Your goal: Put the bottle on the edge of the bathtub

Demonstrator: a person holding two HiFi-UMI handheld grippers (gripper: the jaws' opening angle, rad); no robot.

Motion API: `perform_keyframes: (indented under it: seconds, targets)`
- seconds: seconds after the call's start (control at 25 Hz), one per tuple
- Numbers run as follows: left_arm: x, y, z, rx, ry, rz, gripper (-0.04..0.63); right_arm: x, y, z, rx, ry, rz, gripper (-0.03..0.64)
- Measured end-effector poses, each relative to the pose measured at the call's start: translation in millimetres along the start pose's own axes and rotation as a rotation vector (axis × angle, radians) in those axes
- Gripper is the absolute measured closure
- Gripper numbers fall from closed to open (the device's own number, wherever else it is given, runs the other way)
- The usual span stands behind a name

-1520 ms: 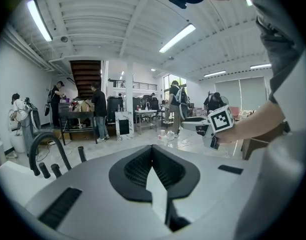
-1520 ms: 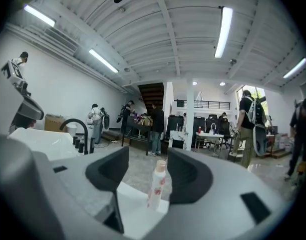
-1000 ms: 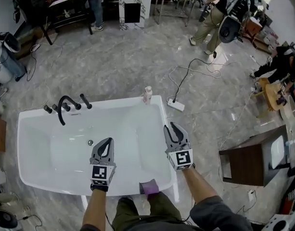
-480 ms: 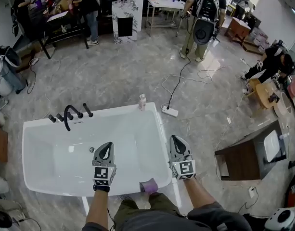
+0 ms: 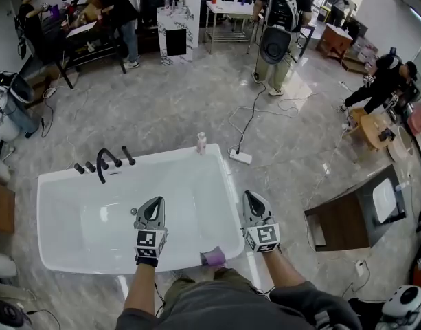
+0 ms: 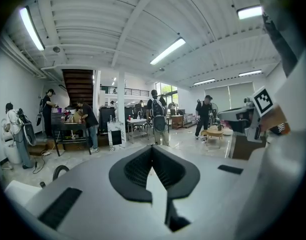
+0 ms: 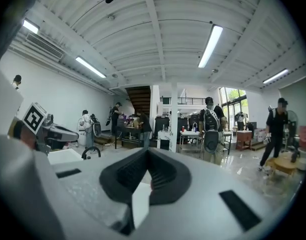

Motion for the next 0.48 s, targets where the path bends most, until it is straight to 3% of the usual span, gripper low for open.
perform_keyframes:
  seconds: [0.24, 0.48]
  targets:
    - [-12.6, -20.0, -10.7, -0.004, -0.005, -0.009, 0.597, -16.0, -16.4, -0.1, 0.001, -0.015, -0.003, 0.617]
    - [-11.4, -11.0, -8.7, -0.004, -0.004, -0.017, 0.597, -12.6, -9.8, 6.7, -0.009, -0.026, -0.011, 0.617]
Point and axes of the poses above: the fingertips, and each gripper's own axes: x forward along the fingers, z to its left, y out of its underside, the point moved 2 cm from there along -x, backward along the fingers, and after that the axes turned 9 degrees about -x, right-handed, at the moved point
